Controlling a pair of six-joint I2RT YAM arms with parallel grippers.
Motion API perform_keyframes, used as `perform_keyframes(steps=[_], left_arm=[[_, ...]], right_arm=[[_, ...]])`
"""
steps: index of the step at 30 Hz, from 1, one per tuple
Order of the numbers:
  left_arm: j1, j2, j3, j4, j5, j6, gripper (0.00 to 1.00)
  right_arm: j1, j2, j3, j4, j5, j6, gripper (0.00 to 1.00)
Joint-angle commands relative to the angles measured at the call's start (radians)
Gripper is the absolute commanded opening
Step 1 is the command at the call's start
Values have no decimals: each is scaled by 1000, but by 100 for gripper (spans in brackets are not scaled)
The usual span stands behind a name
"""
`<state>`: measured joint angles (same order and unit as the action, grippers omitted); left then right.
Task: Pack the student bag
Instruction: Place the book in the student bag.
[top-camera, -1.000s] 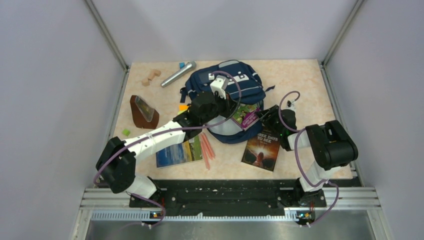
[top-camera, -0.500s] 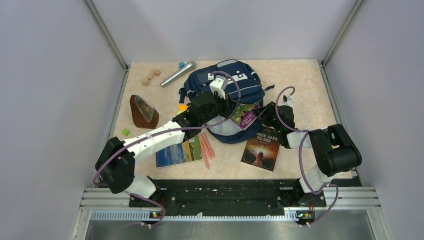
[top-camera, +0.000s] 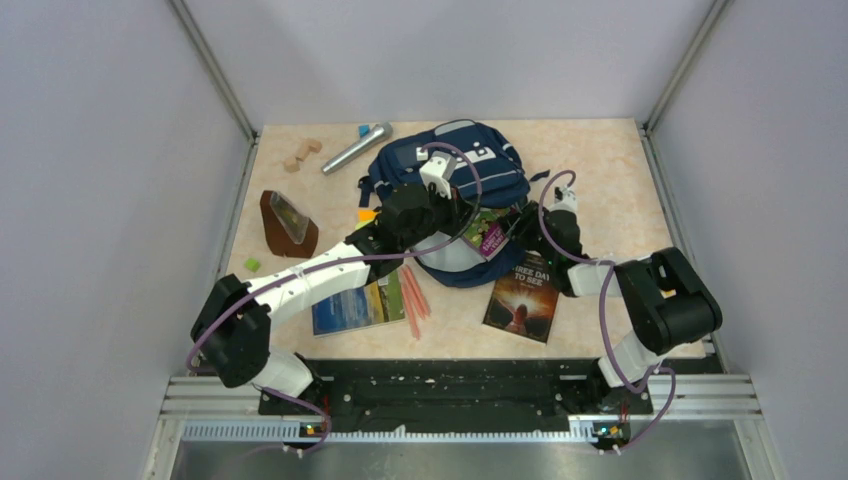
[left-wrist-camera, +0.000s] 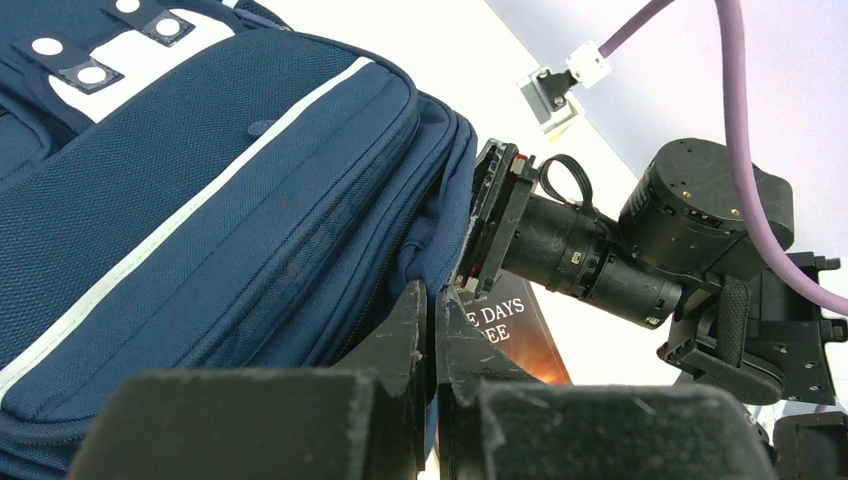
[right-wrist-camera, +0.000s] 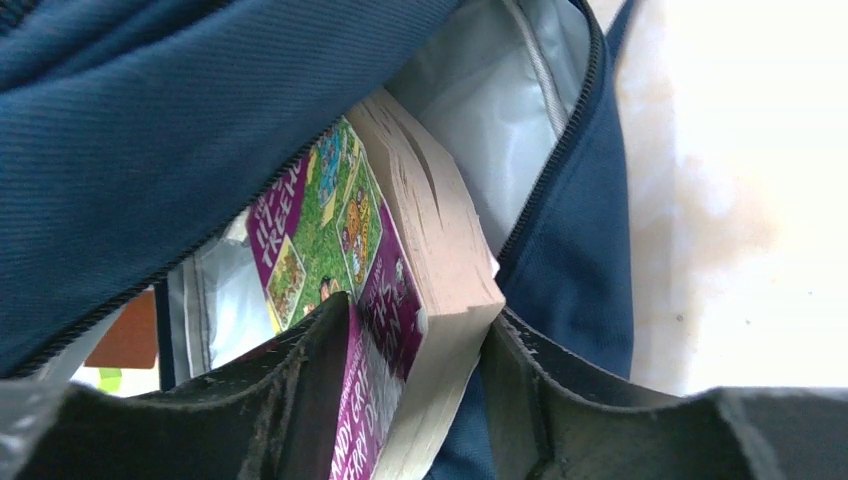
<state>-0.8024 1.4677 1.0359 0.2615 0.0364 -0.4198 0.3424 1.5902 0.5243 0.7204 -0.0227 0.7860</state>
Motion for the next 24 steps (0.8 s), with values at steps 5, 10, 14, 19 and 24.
perform_keyframes(steps=[5,10,14,19,24], left_arm=[[-17,-37,23,127,67,-38,0],[-17,-37,24,125,71,-43,0],[-17,-42,25,119,73,-44,0],[-17,-54,27,109,66,-43,0],[-17,-50,42,112,69,-49,0]], right_arm=[[18,18,-2,303,-57,30,44],[19,95,18,376,-98,75,48],[18,127,26,401,-120,116,28],[19,63,-39,443,-86,182,0],[18,-54,-106,464,-51,251,0]])
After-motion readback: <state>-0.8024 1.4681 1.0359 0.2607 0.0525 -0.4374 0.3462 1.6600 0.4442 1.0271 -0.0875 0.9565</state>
